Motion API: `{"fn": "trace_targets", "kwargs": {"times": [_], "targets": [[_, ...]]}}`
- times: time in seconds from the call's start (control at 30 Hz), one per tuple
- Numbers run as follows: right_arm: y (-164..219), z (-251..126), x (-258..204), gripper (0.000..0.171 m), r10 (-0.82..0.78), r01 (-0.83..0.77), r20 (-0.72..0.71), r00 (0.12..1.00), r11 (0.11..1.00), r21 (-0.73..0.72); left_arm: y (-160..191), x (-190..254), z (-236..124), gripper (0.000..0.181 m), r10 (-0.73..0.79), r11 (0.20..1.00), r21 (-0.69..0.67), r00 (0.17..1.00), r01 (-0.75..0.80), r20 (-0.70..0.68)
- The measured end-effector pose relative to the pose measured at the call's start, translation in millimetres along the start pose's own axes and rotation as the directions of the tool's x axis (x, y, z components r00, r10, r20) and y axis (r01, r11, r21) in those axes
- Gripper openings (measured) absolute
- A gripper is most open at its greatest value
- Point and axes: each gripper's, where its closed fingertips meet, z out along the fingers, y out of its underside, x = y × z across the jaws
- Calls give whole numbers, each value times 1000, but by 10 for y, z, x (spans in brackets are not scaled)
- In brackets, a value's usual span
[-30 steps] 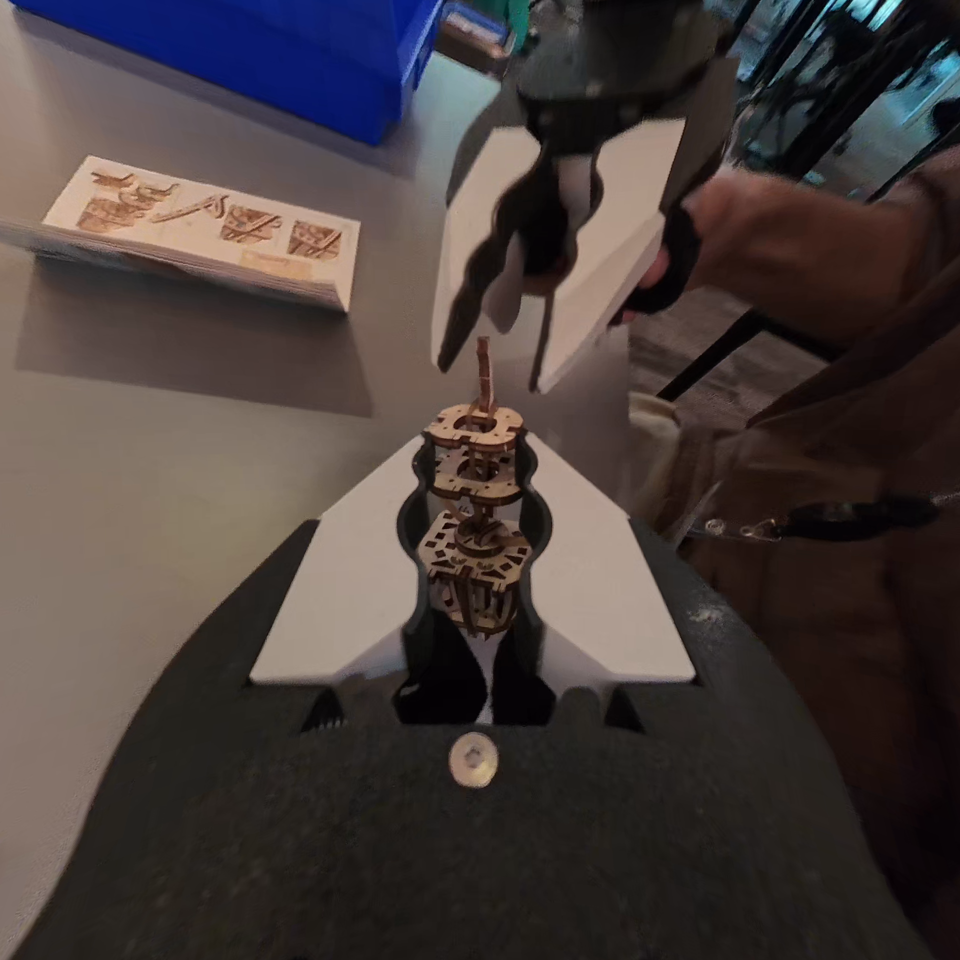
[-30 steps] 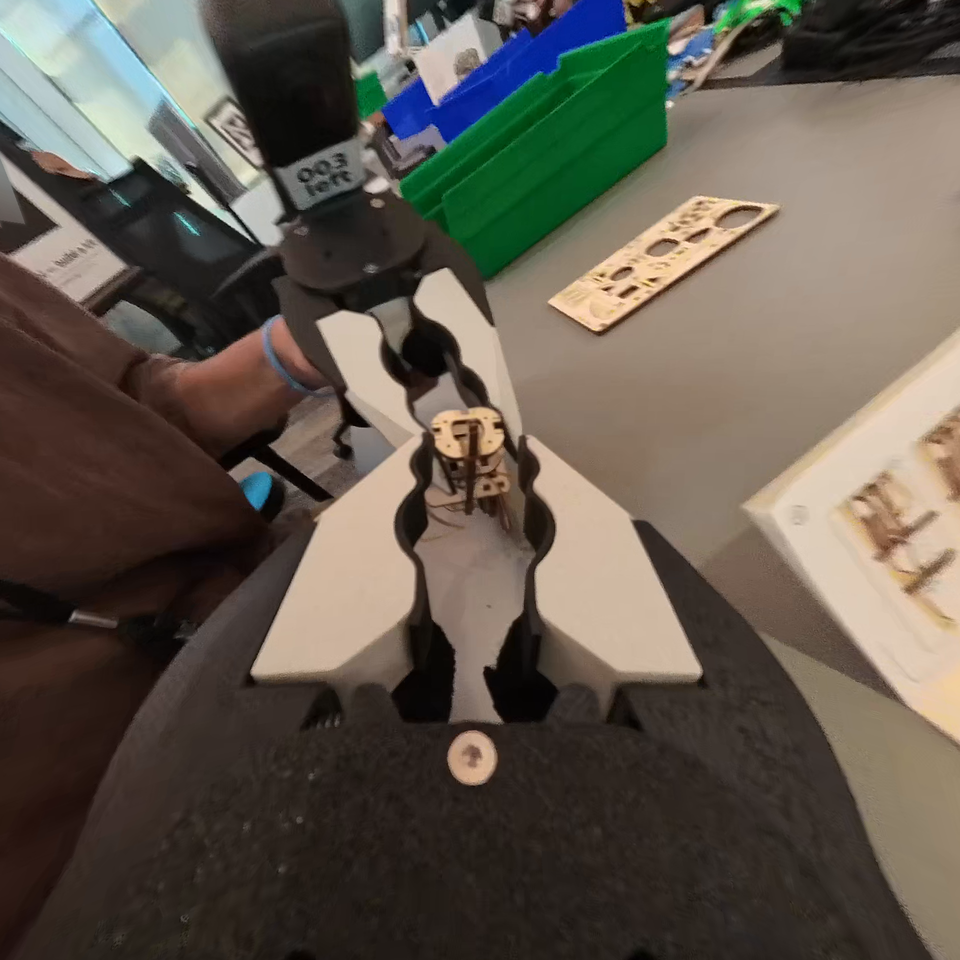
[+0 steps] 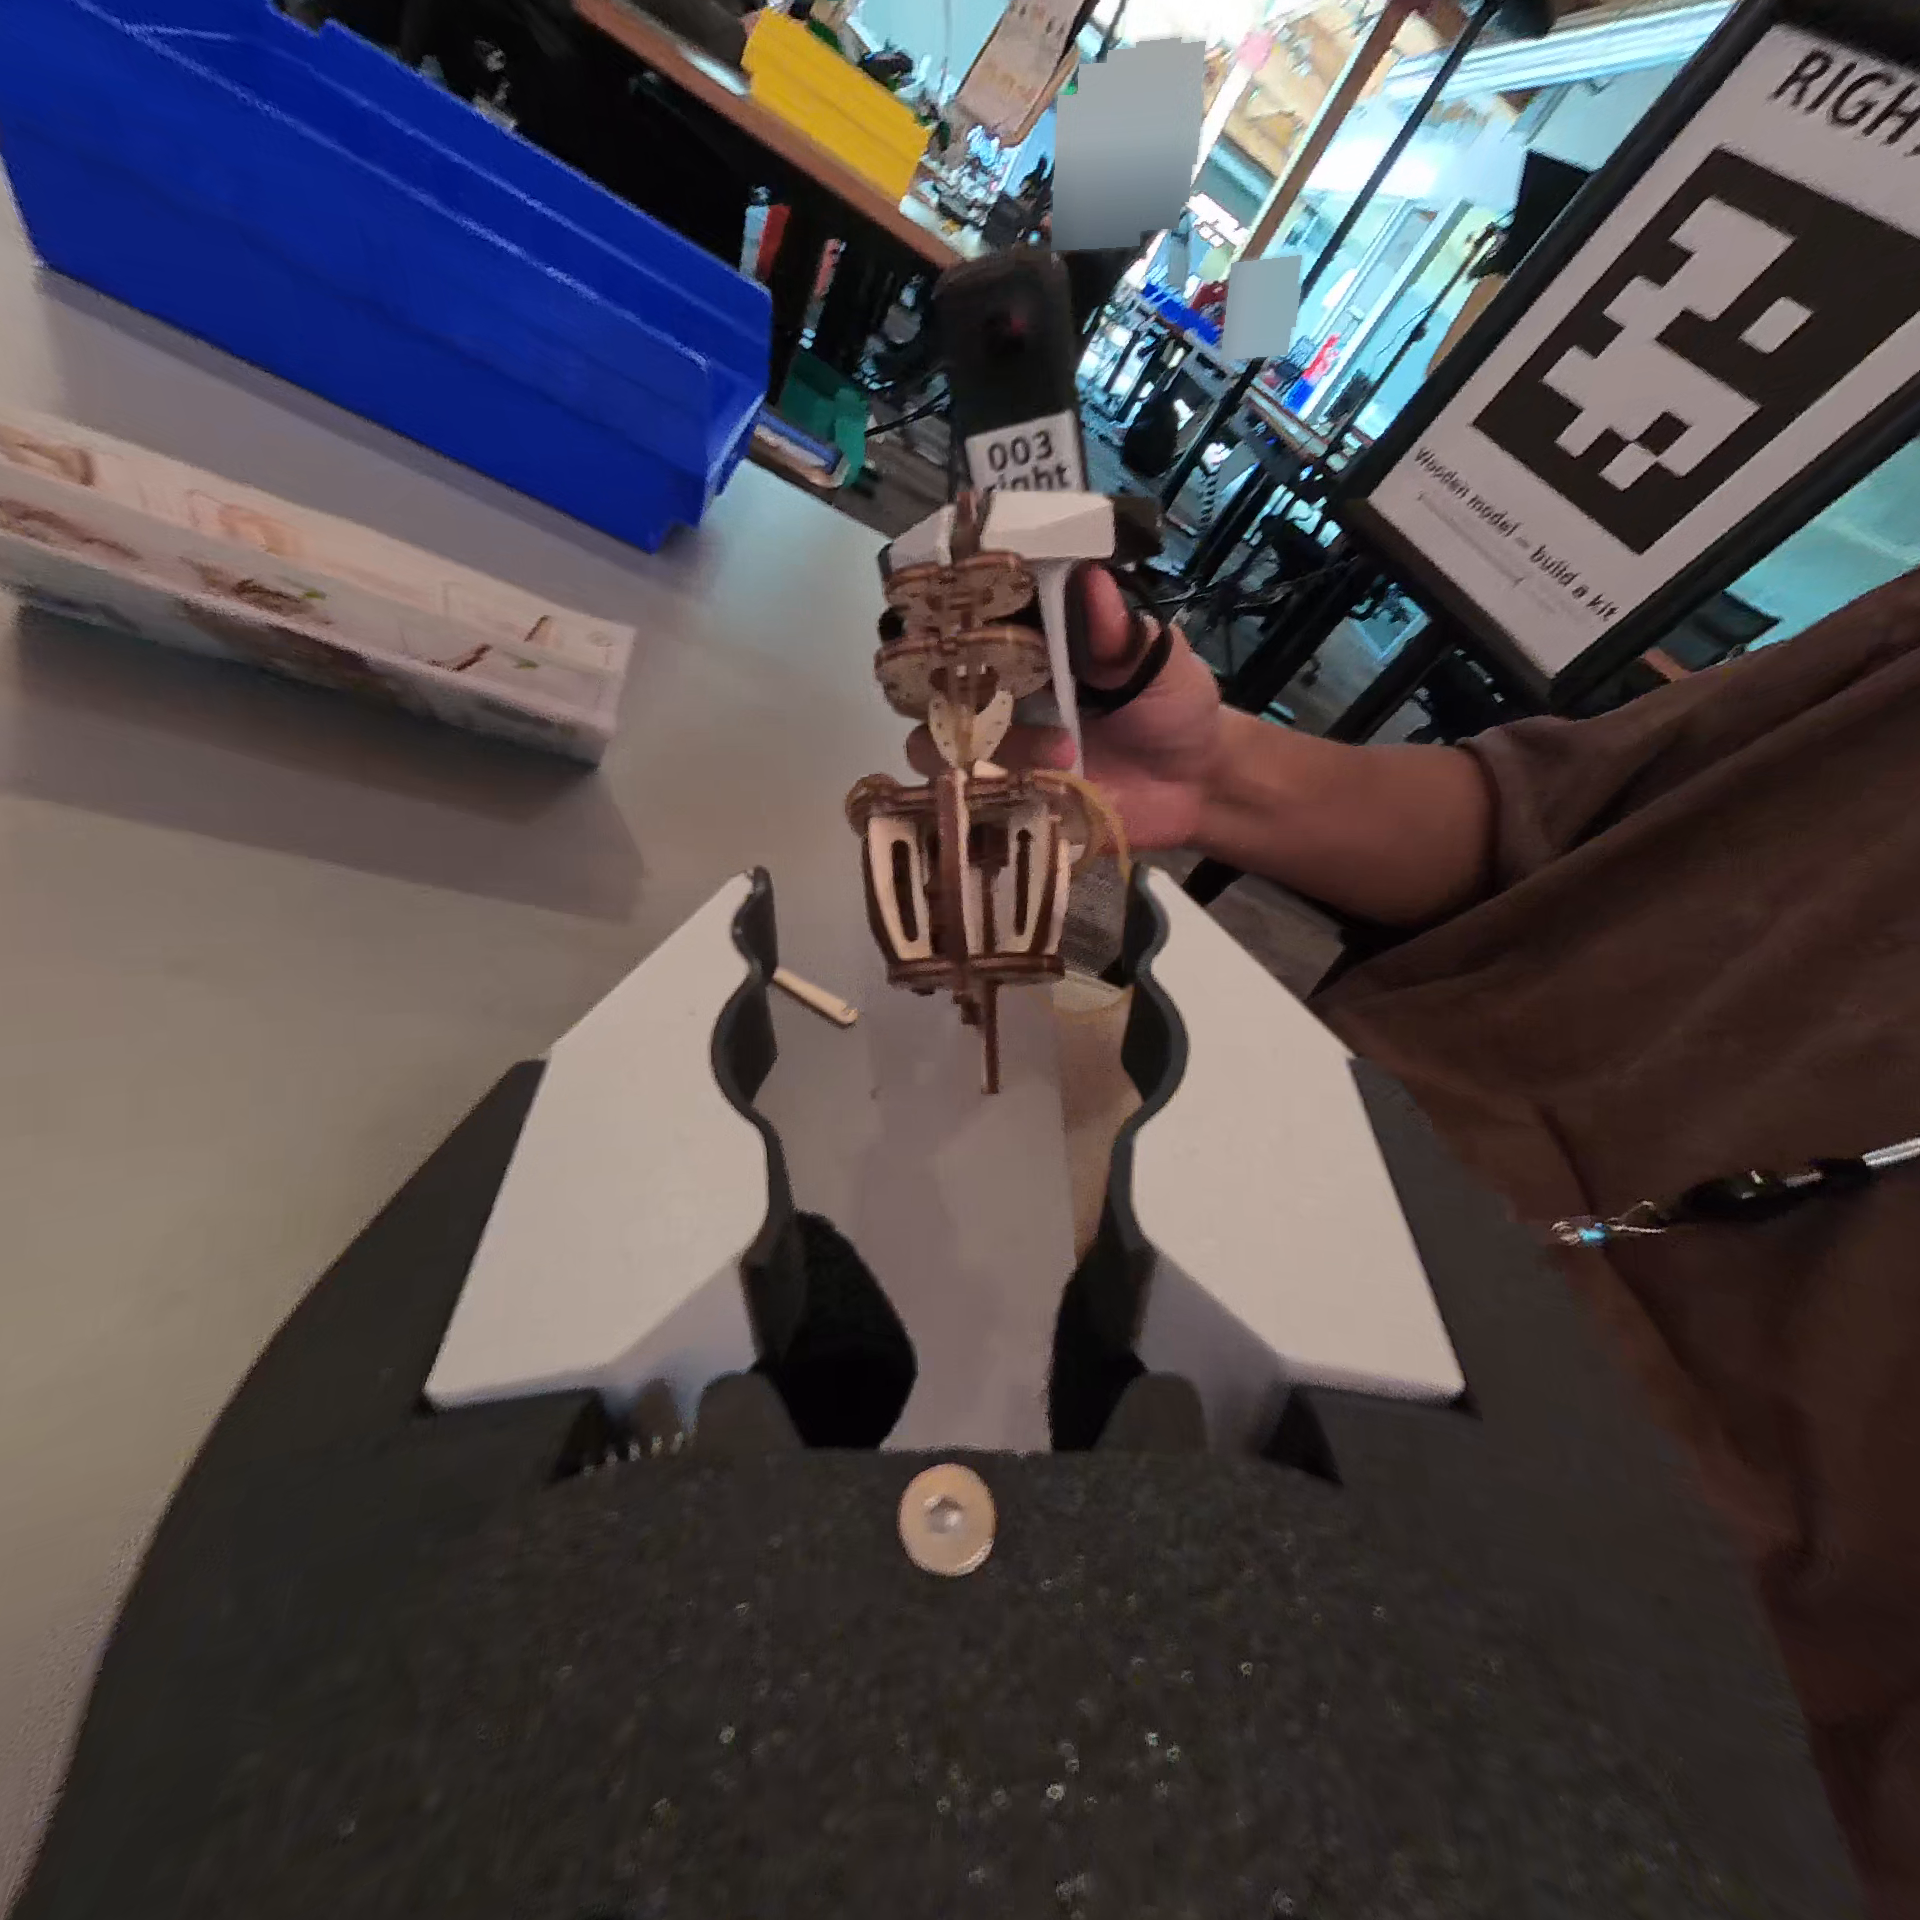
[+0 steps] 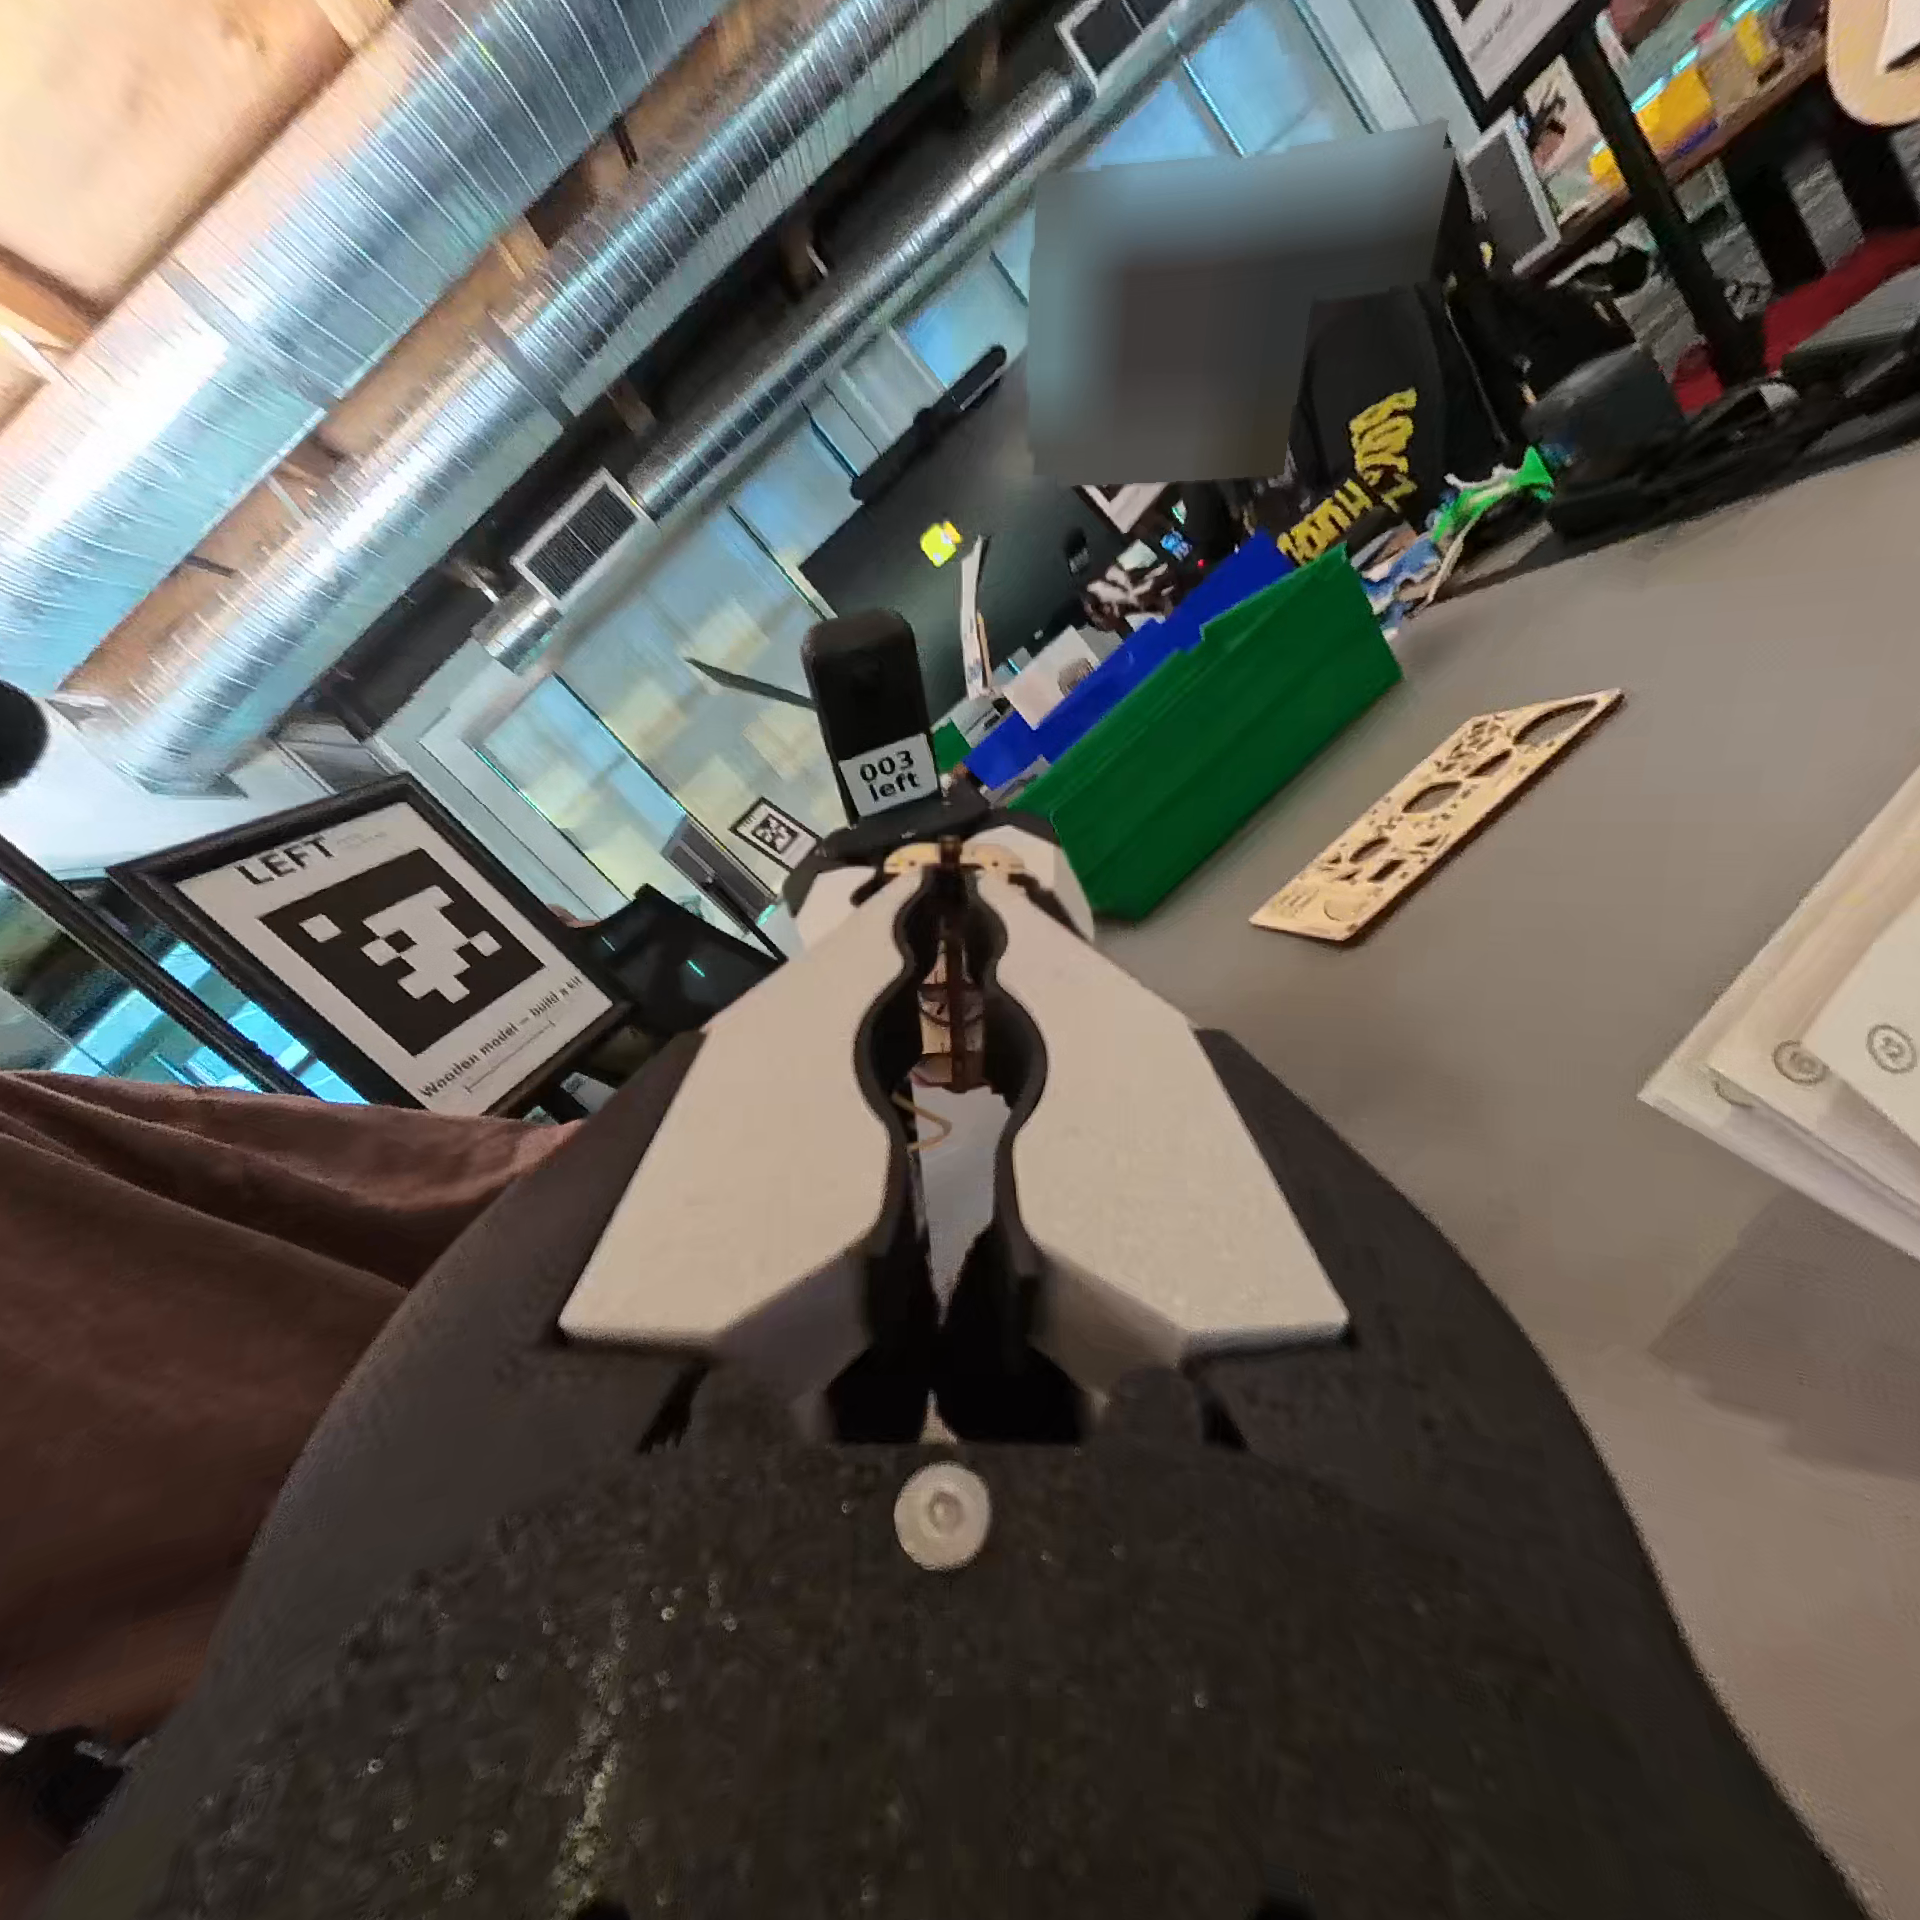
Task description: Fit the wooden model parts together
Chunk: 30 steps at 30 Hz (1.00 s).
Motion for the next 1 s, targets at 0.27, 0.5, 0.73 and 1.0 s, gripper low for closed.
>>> {"fn": "trace_targets", "kwargs": {"times": [0.27,0.5,0.73,1.0], "targets": [[-37,60,-190,2,-194,194,20,981,980,34,-133,176,155,51,-38,996,79,994,46,-99],[-25,11,-272,2,-297,297,9,955,955,10,-230,219,107,46,136,986,101,990,-132,-37],[-15,-75,-484,3,-387,387,20,922,922,13,-307,397,134,46,215,971,131,970,-200,-113],[-58,-188,-653,8,-385,383,98,918,923,45,-418,566,162,46,373,914,217,920,-344,-116]]}}
